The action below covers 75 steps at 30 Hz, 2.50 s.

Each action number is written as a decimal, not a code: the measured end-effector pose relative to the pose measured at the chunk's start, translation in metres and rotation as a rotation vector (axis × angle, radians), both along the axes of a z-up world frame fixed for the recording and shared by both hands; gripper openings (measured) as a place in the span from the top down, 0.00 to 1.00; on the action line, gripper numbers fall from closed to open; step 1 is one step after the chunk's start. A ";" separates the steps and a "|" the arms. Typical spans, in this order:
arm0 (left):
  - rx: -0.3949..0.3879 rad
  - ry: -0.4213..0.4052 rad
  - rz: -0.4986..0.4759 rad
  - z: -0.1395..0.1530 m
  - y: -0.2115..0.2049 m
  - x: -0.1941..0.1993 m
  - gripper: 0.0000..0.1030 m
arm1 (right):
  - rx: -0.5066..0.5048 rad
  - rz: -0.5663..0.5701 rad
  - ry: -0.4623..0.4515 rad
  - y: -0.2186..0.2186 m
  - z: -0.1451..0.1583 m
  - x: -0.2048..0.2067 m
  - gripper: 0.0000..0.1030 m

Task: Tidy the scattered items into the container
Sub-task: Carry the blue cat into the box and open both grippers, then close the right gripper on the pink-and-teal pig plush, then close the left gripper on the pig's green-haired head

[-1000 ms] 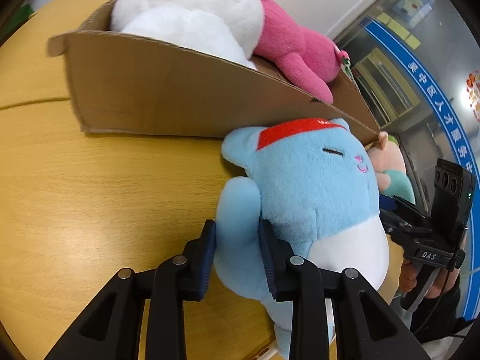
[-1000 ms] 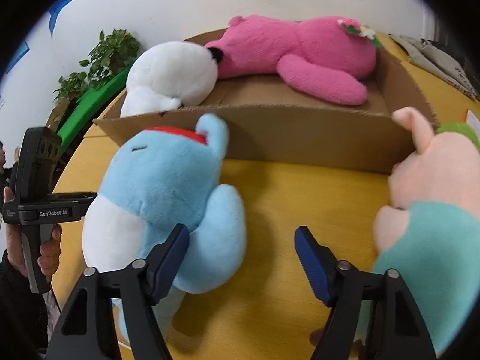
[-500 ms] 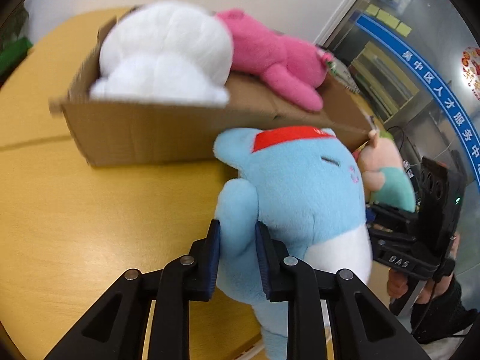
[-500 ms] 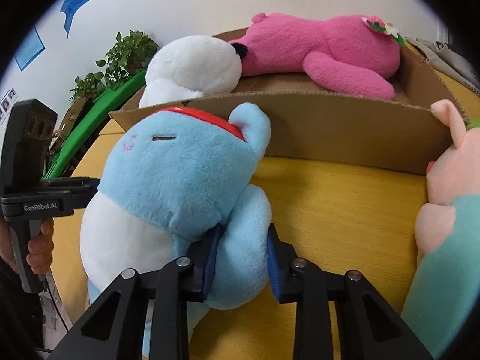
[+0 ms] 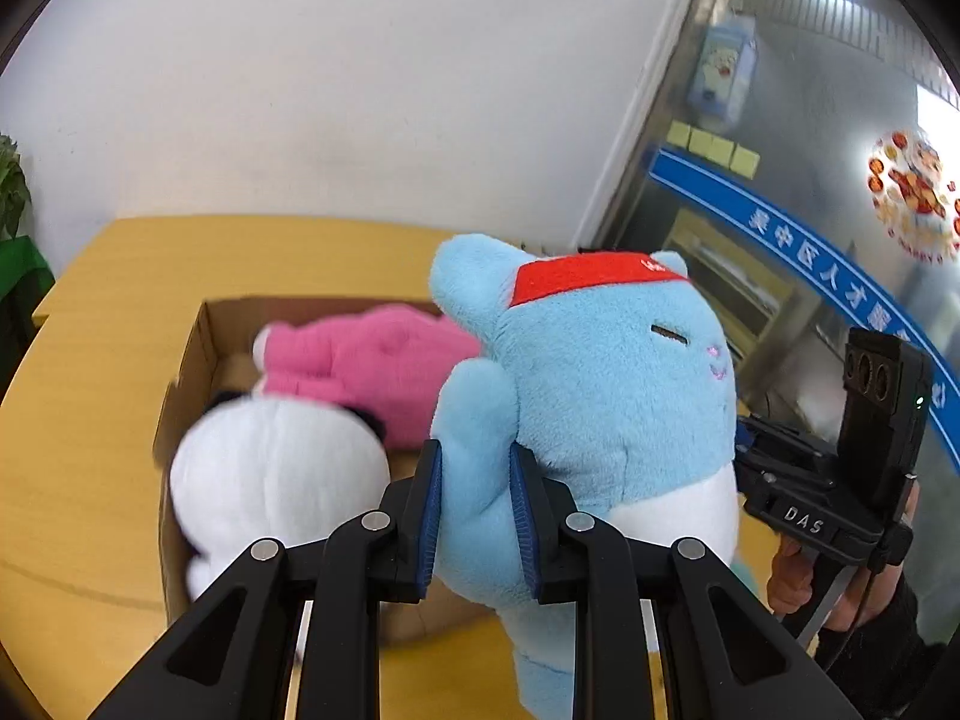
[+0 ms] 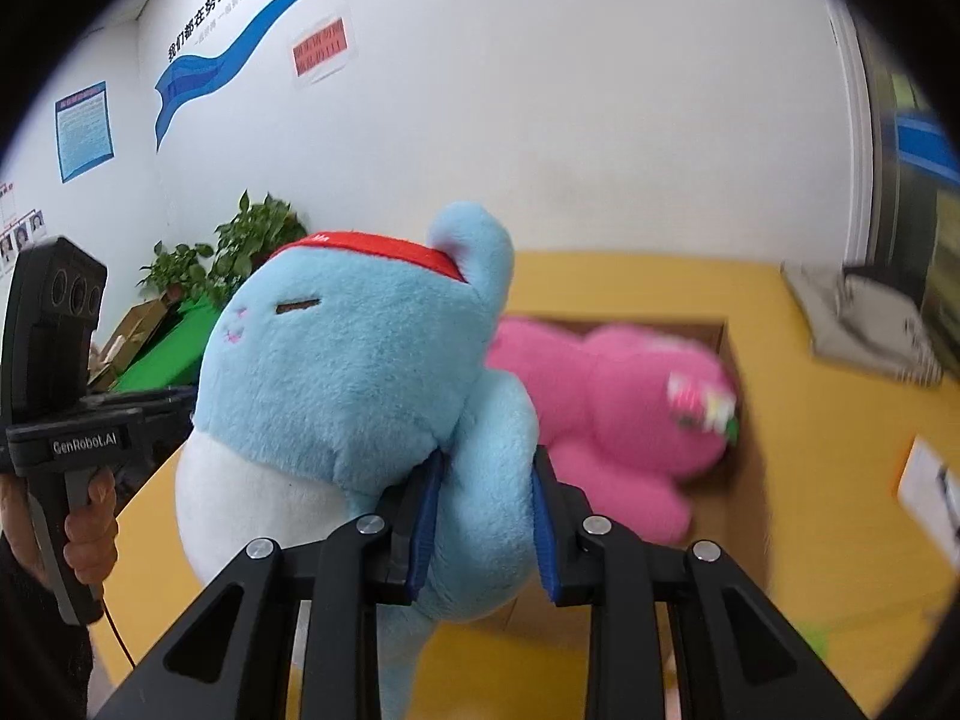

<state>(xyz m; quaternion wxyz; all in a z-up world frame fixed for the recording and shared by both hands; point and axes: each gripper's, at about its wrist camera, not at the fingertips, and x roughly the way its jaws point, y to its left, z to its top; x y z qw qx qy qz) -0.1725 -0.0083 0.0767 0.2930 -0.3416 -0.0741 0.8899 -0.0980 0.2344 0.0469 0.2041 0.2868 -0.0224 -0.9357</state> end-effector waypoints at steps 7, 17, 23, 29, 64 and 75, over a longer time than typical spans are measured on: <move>-0.086 -0.214 0.077 -0.087 0.024 -0.073 0.80 | 0.102 -0.046 -0.092 -0.017 -0.044 -0.090 0.74; -0.165 -0.156 0.046 -0.095 0.036 -0.055 0.71 | 0.112 -0.105 -0.379 -0.011 -0.139 -0.092 0.70; -0.170 -0.051 0.065 -0.057 0.023 -0.008 0.24 | 0.086 -0.173 -0.277 0.010 -0.109 -0.057 0.21; -0.161 0.025 0.060 -0.027 0.016 0.053 0.10 | 0.127 -0.176 -0.185 0.009 -0.081 -0.004 0.21; -0.087 -0.109 -0.242 -0.035 0.175 0.115 0.01 | 0.053 -0.210 -0.245 0.113 -0.133 0.120 0.20; -0.157 -0.232 -0.425 -0.094 0.238 0.117 0.02 | 0.264 0.058 -0.029 0.066 -0.141 0.174 0.25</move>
